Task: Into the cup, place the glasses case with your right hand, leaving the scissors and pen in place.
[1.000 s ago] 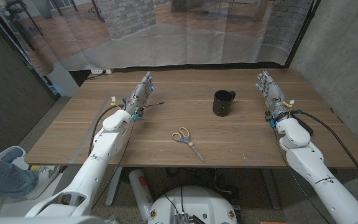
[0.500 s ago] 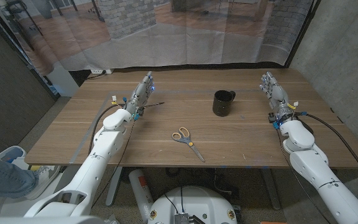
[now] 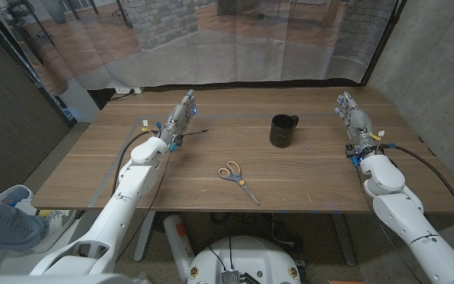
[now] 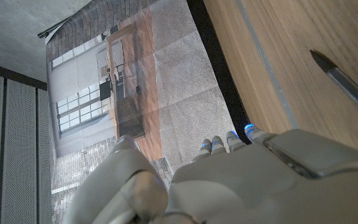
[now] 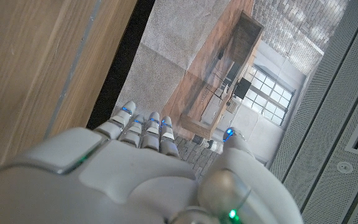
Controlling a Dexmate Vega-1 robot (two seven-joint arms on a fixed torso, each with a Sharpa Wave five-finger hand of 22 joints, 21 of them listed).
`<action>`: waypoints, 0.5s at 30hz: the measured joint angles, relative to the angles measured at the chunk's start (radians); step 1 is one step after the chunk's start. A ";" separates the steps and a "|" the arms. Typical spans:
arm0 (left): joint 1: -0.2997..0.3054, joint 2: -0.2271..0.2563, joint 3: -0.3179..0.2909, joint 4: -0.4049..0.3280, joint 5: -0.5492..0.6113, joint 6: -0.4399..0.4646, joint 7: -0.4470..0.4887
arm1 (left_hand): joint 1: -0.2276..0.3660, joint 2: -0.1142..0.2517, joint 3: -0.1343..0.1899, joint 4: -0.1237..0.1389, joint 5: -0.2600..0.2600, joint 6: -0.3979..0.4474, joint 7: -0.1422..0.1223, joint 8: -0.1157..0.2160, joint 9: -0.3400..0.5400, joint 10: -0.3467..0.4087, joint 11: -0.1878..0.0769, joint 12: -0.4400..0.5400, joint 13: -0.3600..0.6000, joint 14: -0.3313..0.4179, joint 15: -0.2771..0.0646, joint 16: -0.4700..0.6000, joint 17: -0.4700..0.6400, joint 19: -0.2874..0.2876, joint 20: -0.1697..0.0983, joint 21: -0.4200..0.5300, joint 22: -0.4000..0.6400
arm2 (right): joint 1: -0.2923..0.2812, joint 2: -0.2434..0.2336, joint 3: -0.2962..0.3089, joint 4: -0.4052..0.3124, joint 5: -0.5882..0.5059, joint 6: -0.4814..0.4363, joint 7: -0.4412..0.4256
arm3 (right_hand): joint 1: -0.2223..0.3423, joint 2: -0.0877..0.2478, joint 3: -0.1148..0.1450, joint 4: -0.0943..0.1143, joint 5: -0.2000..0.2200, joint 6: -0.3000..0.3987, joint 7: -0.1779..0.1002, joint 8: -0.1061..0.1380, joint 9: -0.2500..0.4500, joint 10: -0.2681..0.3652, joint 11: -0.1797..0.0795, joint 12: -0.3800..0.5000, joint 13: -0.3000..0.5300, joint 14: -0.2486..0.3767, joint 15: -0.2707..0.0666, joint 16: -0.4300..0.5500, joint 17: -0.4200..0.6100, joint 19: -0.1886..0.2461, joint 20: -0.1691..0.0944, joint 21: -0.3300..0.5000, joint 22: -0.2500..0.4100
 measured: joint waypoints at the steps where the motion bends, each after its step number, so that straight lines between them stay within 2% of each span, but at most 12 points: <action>1: 0.000 0.000 0.000 0.000 0.000 0.000 0.000 | 0.000 0.000 0.000 0.000 0.000 0.000 0.000 0.000 0.000 0.000 0.000 0.000 0.000 0.000 0.000 0.000 0.000 0.000 0.000 0.000 0.000 | 0.000 0.000 0.000 0.000 0.000 -0.001 -0.001 | 0.000 0.000 0.000 0.000 0.000 0.000 0.000 0.000 0.000 0.000 0.000 0.000 0.000 0.000 0.000 0.000 0.000 0.000 0.000 0.000 0.000; 15: -0.005 0.000 0.003 -0.002 0.002 0.005 -0.001 | 0.004 0.004 0.000 0.000 0.000 0.000 0.000 0.000 0.000 0.000 0.000 0.000 0.000 0.000 0.000 0.000 0.000 0.000 0.000 0.000 0.000 | -0.041 -0.007 0.033 -0.040 -0.012 -0.029 -0.021 | 0.000 0.000 -0.004 -0.004 0.000 0.002 -0.002 0.000 0.000 0.005 -0.005 0.000 0.003 0.000 0.000 0.000 0.000 0.000 0.000 -0.007 0.000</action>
